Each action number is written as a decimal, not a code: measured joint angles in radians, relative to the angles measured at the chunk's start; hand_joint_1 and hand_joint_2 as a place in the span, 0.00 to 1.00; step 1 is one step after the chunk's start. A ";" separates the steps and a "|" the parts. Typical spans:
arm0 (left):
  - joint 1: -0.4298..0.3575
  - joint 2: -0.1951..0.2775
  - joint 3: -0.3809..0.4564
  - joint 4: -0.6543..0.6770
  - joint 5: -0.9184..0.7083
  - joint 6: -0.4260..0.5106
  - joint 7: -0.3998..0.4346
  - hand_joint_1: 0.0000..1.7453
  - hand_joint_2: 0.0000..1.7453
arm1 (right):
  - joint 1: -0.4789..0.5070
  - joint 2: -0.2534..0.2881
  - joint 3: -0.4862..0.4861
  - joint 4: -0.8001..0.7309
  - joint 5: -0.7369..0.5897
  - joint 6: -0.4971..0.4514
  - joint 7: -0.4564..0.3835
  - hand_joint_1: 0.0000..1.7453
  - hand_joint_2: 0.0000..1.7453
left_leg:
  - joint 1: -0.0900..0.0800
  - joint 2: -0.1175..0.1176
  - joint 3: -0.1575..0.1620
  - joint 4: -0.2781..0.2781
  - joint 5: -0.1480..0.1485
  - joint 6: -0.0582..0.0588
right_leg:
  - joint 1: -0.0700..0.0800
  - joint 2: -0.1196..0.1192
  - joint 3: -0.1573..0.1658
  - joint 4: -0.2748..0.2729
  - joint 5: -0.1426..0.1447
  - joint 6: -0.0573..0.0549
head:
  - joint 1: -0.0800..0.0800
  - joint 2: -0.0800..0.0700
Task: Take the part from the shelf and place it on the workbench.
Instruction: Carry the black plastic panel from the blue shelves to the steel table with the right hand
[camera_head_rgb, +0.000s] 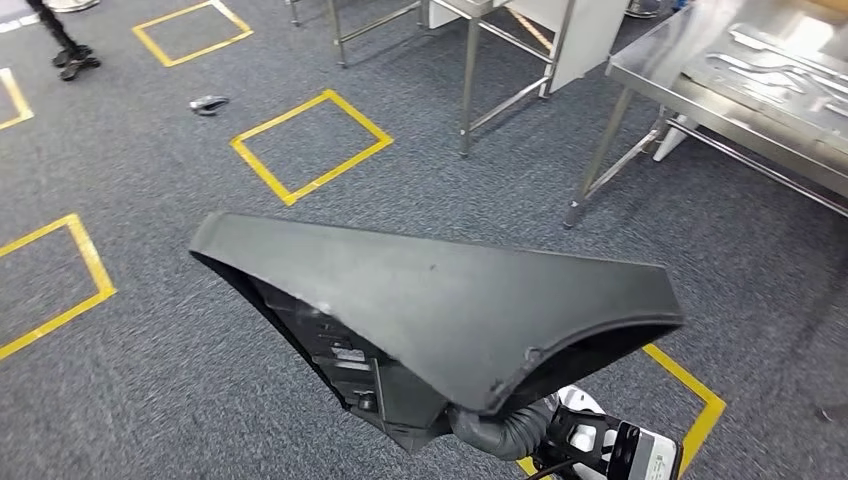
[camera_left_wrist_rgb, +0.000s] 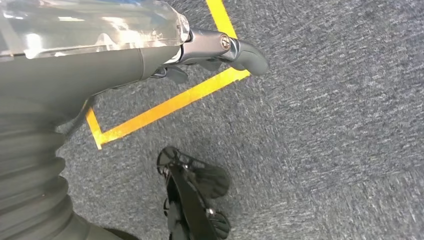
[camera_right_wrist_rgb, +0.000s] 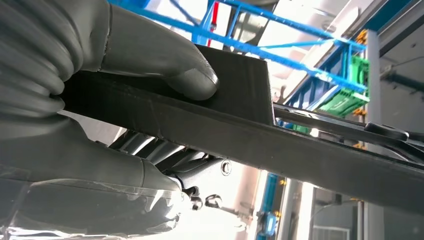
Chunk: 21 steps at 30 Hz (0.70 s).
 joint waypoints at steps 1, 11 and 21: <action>0.000 0.000 0.000 0.000 -0.001 -0.001 -0.001 0.00 1.00 | 0.001 0.000 0.000 -0.001 0.000 0.001 0.001 0.96 1.00 | 0.000 -0.003 0.006 -0.029 0.032 0.000 | 0.000 0.015 0.001 0.002 -0.002 0.001 | 0.000 0.000; -0.013 0.004 -0.003 0.000 -0.021 -0.015 0.003 0.00 1.00 | -0.010 -0.002 -0.001 -0.041 -0.010 0.002 0.027 0.96 1.00 | 0.006 -0.026 0.104 -0.283 0.148 0.043 | -0.003 0.021 -0.044 0.087 -0.051 0.050 | 0.007 0.000; -0.012 0.006 -0.008 0.000 -0.034 -0.023 0.003 0.00 1.00 | -0.021 -0.004 -0.001 -0.066 -0.018 -0.016 0.048 0.96 1.00 | -0.006 0.091 0.134 -0.285 0.122 0.027 | 0.006 -0.114 -0.011 0.013 -0.002 0.040 | 0.011 0.000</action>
